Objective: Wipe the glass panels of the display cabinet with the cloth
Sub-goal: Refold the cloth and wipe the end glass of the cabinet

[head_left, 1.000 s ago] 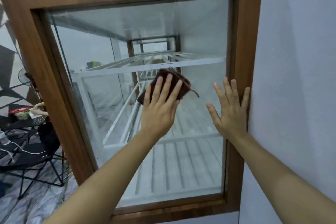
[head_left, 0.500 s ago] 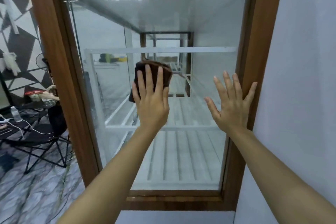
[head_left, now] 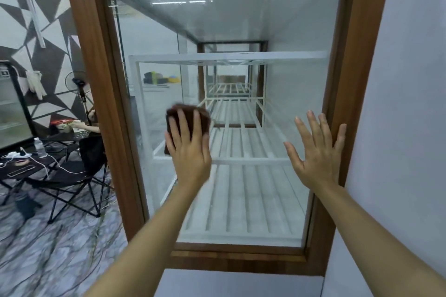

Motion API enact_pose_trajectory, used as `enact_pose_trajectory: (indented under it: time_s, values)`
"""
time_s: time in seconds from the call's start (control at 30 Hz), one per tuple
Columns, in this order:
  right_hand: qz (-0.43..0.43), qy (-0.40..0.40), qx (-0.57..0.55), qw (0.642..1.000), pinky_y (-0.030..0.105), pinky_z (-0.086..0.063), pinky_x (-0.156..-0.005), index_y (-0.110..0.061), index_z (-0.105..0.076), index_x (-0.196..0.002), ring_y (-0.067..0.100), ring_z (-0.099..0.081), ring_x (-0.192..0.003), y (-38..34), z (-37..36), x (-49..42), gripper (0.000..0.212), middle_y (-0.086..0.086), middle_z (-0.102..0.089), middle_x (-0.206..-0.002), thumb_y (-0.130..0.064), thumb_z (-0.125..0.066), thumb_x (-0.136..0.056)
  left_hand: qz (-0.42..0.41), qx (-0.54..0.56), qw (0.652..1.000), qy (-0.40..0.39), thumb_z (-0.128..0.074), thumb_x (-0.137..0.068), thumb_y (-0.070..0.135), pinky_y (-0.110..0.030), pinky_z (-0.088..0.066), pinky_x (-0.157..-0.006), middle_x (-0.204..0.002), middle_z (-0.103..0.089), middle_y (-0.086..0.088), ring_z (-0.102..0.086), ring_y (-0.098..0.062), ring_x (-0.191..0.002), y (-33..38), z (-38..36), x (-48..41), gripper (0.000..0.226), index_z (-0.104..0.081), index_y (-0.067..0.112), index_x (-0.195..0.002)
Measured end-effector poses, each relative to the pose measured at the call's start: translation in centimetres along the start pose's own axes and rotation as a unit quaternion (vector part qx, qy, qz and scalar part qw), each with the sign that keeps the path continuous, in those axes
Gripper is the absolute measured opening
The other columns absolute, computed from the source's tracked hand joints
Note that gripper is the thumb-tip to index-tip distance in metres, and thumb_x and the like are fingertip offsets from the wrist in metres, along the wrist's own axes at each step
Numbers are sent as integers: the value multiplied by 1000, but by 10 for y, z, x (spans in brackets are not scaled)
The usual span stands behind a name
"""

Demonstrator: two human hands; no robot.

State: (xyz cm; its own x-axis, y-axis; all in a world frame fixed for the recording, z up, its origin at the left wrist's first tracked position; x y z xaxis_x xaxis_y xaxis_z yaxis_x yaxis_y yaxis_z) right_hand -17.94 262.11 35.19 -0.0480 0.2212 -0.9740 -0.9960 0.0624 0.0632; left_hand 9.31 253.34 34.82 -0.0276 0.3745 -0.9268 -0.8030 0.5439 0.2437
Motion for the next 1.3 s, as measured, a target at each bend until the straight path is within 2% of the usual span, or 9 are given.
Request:
enact_pose_trajectory:
  time_s: [0.17,0.37,0.47,0.7,0.93,1.03,1.1,1.2,1.3]
  values:
    - [7,20,4,1000,57,-6,-122,-21,-40,-149,26,-28,-148,1,-2,1,59,7,-34,-158,-44,-54,-97,62,6,995,78,-31,-109,32,-46,1,-123,-167,-8,-13,-2,-34,-154,-20,38,-89,54,-18,20,-159]
    - [22,43,4,999,59,-11,-121,-20,-45,-146,27,-33,-146,1,-1,3,55,8,-39,-155,-42,-55,-97,116,34,993,-6,-25,-107,35,-62,-9,-121,-166,13,-2,13,-26,-154,-56,-7,95,59,4,35,-158]
    - [23,52,7,998,60,-12,-120,-19,-45,-146,27,-34,-145,1,-1,5,56,8,-41,-154,-42,-56,-97,103,33,994,-30,-28,-106,33,-65,-9,-119,-166,11,-3,13,-25,-153,-72,-5,94,58,-6,28,-159]
    - [10,39,-26,999,54,-6,-122,-17,-44,-146,28,-29,-147,2,-3,32,53,11,-39,-155,-38,-55,-99,-13,-33,998,53,-34,-109,29,-49,2,-123,-165,-12,-19,-6,-39,-152,-64,51,-65,52,-23,16,-158]
    - [30,-41,-28,998,56,-4,-122,-16,-41,-148,31,-27,-147,-2,-16,117,55,12,-35,-156,-36,-53,-98,-275,-134,938,-164,-50,-93,21,-48,7,-124,-168,7,-1,6,-29,-154,-108,-20,195,81,-6,31,-160]
    - [54,-78,-12,995,57,-5,-122,-18,-38,-149,29,-25,-148,-2,-20,146,58,11,-32,-158,-38,-53,-97,-254,-135,935,-208,-24,-107,35,-46,9,-123,-166,15,3,6,-31,-153,-119,-28,234,58,0,34,-159]
    - [55,-89,-7,995,56,-3,-122,-19,-36,-150,29,-23,-149,-1,-23,152,60,10,-29,-159,-39,-53,-97,-210,-104,956,-176,-15,-108,41,-46,8,-121,-168,5,-4,-5,-38,-149,-96,-28,192,53,-1,36,-159]
    - [29,-92,-8,995,55,0,-122,-20,-34,-152,28,-20,-150,-3,-25,155,64,9,-26,-161,-40,-56,-95,-133,-46,988,-66,-34,-107,37,-45,13,-121,-163,-19,-17,-8,-41,-148,-52,-15,91,55,-19,27,-158]
    - [7,-91,-20,996,54,-2,-122,-21,-32,-152,25,-11,-153,-3,-25,160,68,8,-21,-162,-40,-59,-94,-172,-67,983,11,-46,-106,28,-50,6,-123,-160,-28,-18,-13,-39,-150,-26,-8,49,52,-33,20,-155]
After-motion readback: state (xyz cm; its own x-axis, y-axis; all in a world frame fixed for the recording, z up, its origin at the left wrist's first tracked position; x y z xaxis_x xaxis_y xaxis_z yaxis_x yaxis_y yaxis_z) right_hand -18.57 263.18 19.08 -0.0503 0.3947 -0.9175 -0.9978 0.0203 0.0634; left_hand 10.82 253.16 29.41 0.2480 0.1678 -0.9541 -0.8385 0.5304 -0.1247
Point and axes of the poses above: each hand's wrist, its own x-axis away from the middle knuckle, its own z-axis out of the back of the hand, y = z × x, the point moved 8 cm from there along -x, towards the middle knuckle
